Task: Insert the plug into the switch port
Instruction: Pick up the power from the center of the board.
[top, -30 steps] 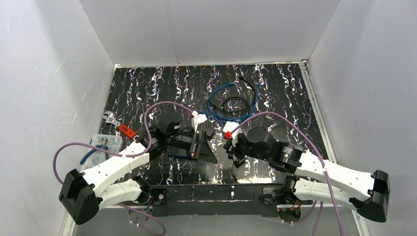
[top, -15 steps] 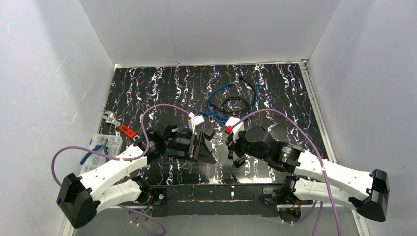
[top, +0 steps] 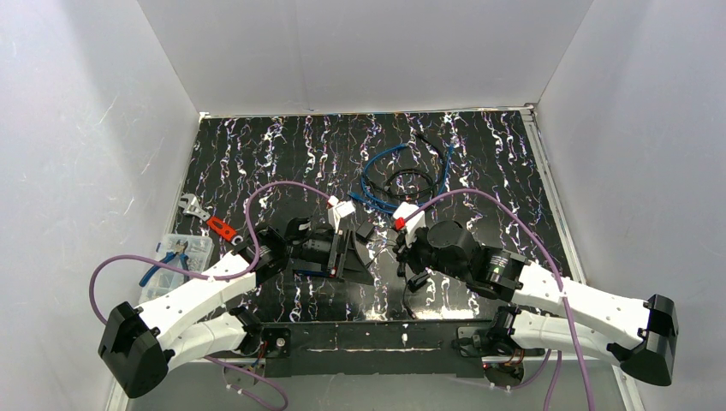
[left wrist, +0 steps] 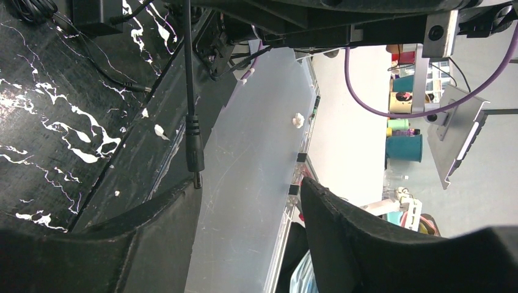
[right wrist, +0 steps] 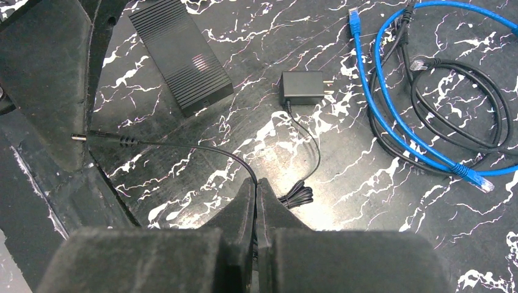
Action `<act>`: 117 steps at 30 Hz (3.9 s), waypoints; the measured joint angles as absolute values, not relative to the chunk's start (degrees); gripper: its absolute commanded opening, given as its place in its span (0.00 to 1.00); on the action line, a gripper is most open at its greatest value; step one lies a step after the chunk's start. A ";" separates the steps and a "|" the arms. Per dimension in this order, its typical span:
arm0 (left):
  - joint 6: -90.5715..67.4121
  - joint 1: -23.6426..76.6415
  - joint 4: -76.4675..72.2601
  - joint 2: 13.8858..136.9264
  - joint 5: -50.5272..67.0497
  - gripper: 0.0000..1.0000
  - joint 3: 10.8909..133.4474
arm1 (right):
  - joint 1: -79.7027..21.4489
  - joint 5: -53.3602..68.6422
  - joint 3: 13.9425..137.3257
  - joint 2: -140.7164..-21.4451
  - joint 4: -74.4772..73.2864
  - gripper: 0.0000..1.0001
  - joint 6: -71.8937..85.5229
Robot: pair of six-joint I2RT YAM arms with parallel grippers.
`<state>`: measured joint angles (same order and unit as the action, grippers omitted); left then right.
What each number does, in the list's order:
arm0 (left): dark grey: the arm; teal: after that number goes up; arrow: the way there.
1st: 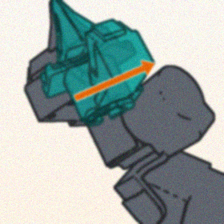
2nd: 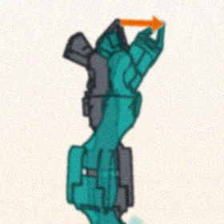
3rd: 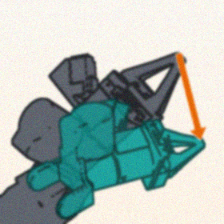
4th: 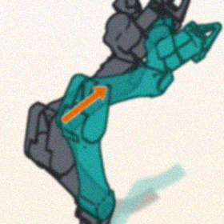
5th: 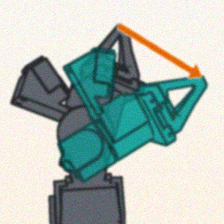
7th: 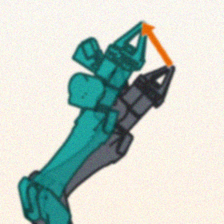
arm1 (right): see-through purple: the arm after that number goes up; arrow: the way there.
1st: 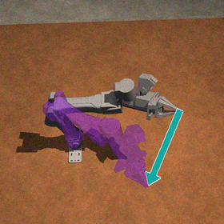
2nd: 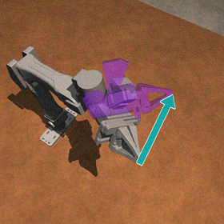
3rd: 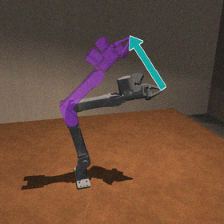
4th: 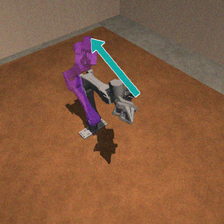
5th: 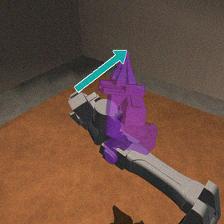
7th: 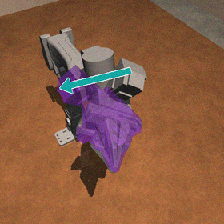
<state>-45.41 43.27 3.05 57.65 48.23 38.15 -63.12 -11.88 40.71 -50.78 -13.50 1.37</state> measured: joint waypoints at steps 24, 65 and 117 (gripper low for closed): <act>-44.35 43.27 3.60 58.98 48.01 0.00 38.15 | -63.18 -10.29 40.71 -49.68 -13.29 0.01 1.34; -34.62 43.27 21.55 62.18 59.24 0.00 41.08 | -65.52 21.98 50.91 -50.04 -24.01 0.46 -36.71; -35.63 43.27 20.84 63.33 63.32 0.27 41.10 | -73.65 19.50 51.99 -60.93 -22.16 0.01 -42.11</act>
